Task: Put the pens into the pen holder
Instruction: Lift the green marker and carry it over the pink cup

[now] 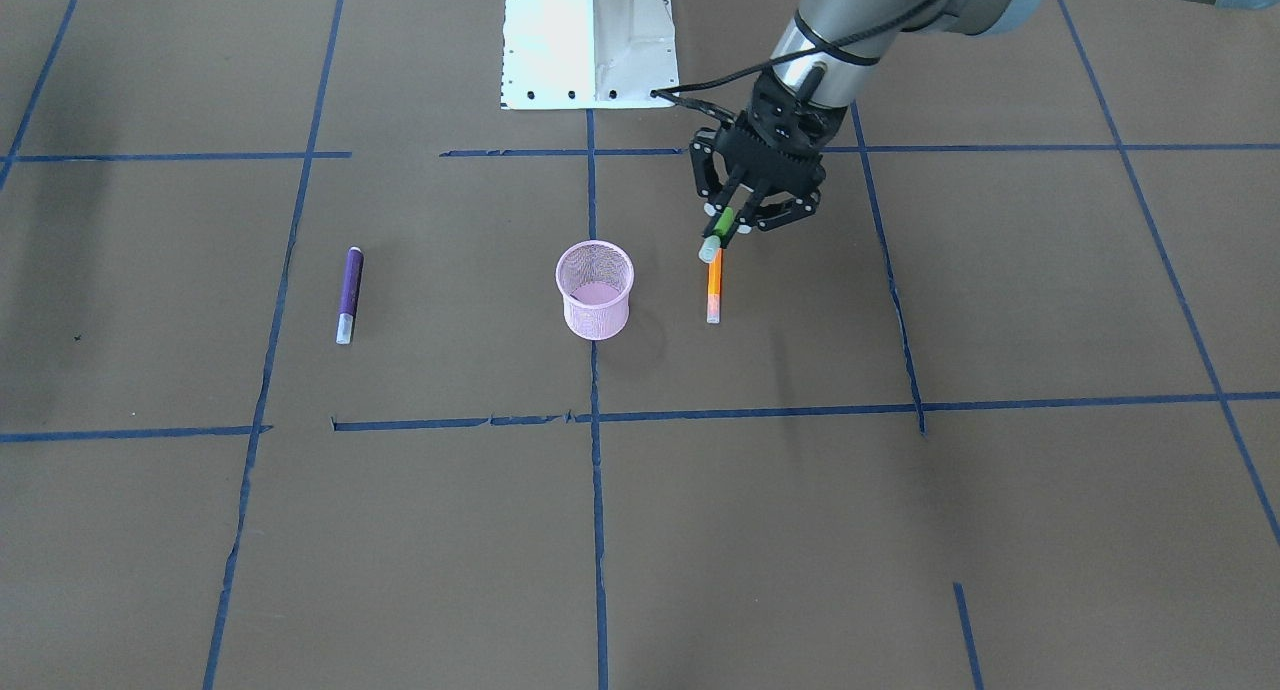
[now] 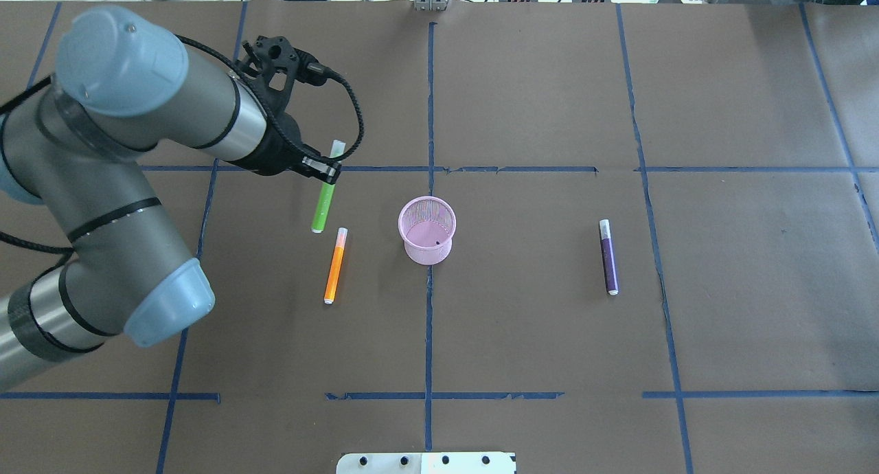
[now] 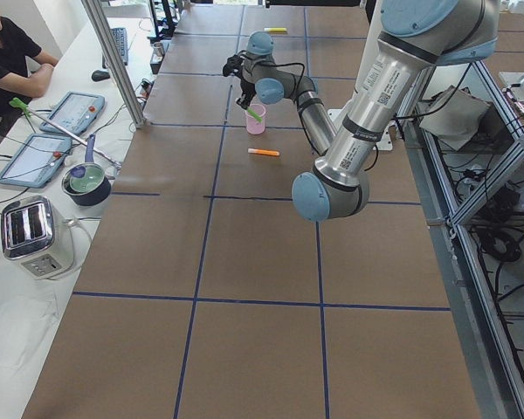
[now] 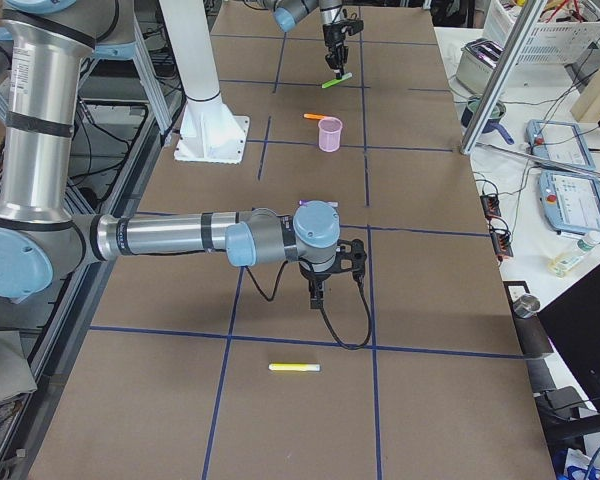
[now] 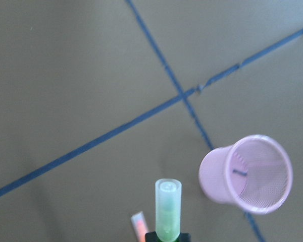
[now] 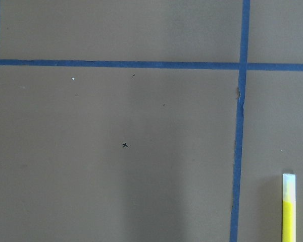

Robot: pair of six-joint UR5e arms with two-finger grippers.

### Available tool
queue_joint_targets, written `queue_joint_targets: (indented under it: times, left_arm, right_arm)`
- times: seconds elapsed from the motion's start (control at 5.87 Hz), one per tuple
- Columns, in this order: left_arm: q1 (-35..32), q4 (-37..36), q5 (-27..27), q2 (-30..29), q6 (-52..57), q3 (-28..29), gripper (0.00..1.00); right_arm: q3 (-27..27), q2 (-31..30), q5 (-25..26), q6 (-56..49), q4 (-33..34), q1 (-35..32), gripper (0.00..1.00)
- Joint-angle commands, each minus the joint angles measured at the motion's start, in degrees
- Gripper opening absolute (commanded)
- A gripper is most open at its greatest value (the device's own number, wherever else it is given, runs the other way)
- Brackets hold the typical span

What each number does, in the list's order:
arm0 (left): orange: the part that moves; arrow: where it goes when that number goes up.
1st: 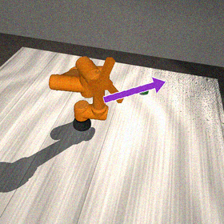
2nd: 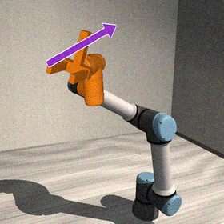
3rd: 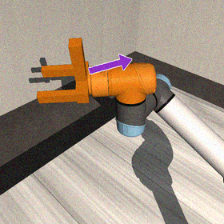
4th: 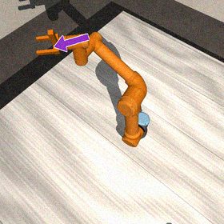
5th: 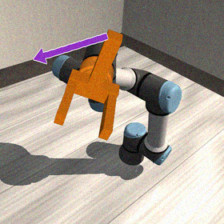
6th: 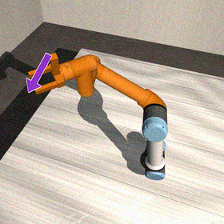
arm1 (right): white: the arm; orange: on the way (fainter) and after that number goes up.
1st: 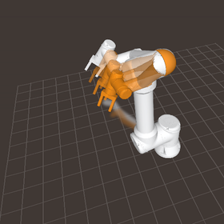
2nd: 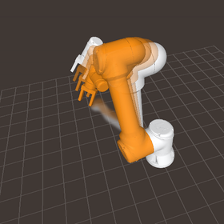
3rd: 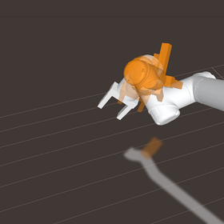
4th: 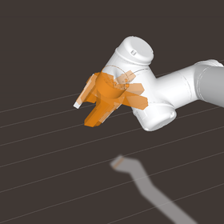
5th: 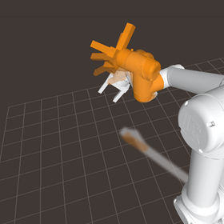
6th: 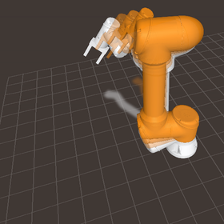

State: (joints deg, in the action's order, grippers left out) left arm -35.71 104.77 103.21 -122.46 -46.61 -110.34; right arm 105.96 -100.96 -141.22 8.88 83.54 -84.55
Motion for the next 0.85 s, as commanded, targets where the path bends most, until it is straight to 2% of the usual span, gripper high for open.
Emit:
queue_joint_targets:
  times: [0.0, 0.17, 0.51, 0.68]
  left_arm:
    - [14.98, 4.74, -30.21, -1.89, -3.93, 0.12, 0.00]
    - [16.18, 4.83, -32.35, -3.64, -4.80, 2.30, 0.01]
    - [16.20, 5.18, -32.37, -5.93, -5.51, 6.43, 0.10]
    - [16.20, 8.05, -32.37, -6.12, -5.17, 8.28, 0.17]
  right_arm:
    - [0.13, -0.03, 0.24, -0.01, -1.89, 0.00, 1.00]
    - [0.04, -0.03, 0.33, -0.01, -1.89, 0.00, 1.00]
    - [-0.13, -0.03, 0.33, -0.01, -1.89, 0.00, 1.00]
    - [-0.14, -0.03, 0.33, -0.01, -1.89, 0.00, 1.00]
